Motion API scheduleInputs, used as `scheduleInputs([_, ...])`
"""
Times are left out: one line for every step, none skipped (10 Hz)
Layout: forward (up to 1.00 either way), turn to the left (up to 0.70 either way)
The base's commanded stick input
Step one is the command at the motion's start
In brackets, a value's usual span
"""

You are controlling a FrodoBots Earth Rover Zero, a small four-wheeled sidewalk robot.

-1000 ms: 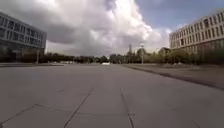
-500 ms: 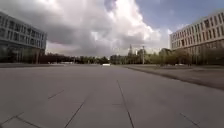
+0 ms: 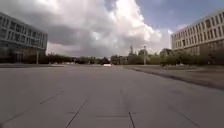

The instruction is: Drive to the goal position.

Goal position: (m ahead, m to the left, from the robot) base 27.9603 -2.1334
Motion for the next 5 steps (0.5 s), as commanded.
scheduleInputs([0.45,0.00])
scheduleInputs([0.45,0.00])
scheduleInputs([0.45,0.00])
scheduleInputs([0.45,0.00])
scheduleInputs([0.45,0.00])
